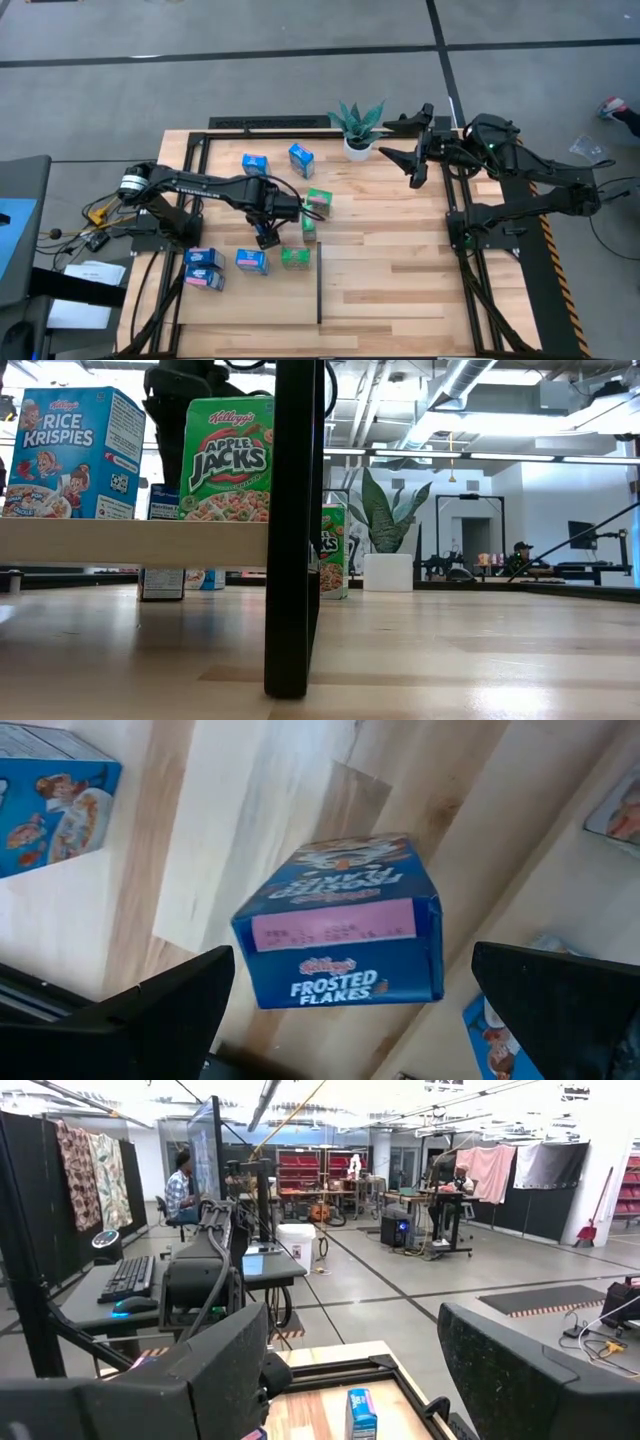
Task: Stack cereal on shelf
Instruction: Put the blue cereal box on the shelf aligned with the other blue cereal boxes
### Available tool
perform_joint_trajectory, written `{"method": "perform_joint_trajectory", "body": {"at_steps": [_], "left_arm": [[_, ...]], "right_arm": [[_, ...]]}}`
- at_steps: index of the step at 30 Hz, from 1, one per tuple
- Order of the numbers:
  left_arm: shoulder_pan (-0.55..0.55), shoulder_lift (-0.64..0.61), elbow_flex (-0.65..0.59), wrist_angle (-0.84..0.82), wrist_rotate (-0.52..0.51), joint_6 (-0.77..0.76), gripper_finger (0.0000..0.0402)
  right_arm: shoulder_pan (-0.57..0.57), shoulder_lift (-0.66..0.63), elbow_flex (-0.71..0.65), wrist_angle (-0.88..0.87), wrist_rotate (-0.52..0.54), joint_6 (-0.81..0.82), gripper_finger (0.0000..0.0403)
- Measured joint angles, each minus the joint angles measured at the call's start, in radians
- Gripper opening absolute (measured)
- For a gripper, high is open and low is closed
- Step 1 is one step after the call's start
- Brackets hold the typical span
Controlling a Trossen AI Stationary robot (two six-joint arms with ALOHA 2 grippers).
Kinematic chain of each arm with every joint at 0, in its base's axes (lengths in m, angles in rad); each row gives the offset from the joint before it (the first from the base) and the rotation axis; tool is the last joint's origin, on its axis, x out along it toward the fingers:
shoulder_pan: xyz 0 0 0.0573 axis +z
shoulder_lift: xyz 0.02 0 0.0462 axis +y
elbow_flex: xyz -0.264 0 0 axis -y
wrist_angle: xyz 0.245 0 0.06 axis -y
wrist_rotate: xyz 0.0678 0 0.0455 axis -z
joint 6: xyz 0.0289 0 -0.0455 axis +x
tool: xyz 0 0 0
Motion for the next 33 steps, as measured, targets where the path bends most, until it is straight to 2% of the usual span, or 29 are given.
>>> {"method": "perform_joint_trajectory", "body": {"at_steps": [8, 22, 33], "left_arm": [[0.017, -0.009, -0.042, 0.027, 0.003, 0.000, 0.0400], [0.026, -0.009, -0.044, 0.032, 0.010, 0.036, 0.0400], [0.025, -0.009, -0.064, 0.061, 0.028, -0.024, 0.0400]], "right_arm": [[0.000, 0.000, 0.000, 0.000, 0.000, 0.000, 0.0317], [-0.020, 0.000, 0.000, 0.000, 0.023, 0.000, 0.0317], [-0.019, 0.000, 0.000, 0.000, 0.023, 0.000, 0.0317]]}}
